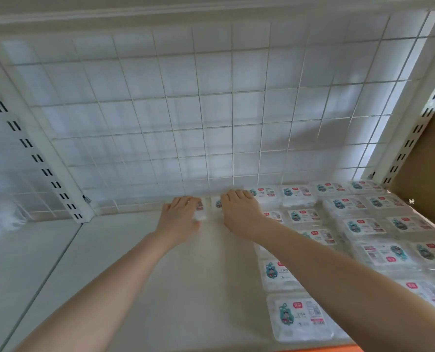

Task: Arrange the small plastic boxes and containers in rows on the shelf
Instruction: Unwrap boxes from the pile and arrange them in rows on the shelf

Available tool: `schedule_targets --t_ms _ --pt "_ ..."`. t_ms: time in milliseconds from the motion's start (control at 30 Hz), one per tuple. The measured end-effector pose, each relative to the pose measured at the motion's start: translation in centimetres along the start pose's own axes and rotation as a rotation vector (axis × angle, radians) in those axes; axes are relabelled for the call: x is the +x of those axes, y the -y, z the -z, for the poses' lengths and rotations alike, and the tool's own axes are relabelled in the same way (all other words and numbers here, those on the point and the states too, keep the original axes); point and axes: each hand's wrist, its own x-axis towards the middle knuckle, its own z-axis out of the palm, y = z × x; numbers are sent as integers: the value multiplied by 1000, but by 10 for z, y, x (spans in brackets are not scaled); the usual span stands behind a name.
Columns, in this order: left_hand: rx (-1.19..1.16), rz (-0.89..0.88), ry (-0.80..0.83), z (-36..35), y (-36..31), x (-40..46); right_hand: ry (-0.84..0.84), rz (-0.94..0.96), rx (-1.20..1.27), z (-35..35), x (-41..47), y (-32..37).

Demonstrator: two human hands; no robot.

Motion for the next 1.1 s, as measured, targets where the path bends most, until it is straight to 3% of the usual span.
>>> schedule_targets --t_ms 333,533,633,867,1100 --pt "-178 -5 15 5 20 -26 47 162 77 10 -3 1" --pt "-203 -192 -366 19 11 -44 -123 124 382 47 -37 -23" --pt "-235 -270 -424 24 -15 -41 -149 71 398 66 -61 -52" --pt "-289 -379 -312 7 -93 -19 33 -88 231 53 -106 -109" --pt "-250 -411 -158 -13 -134 -7 80 -147 145 41 -123 -128"
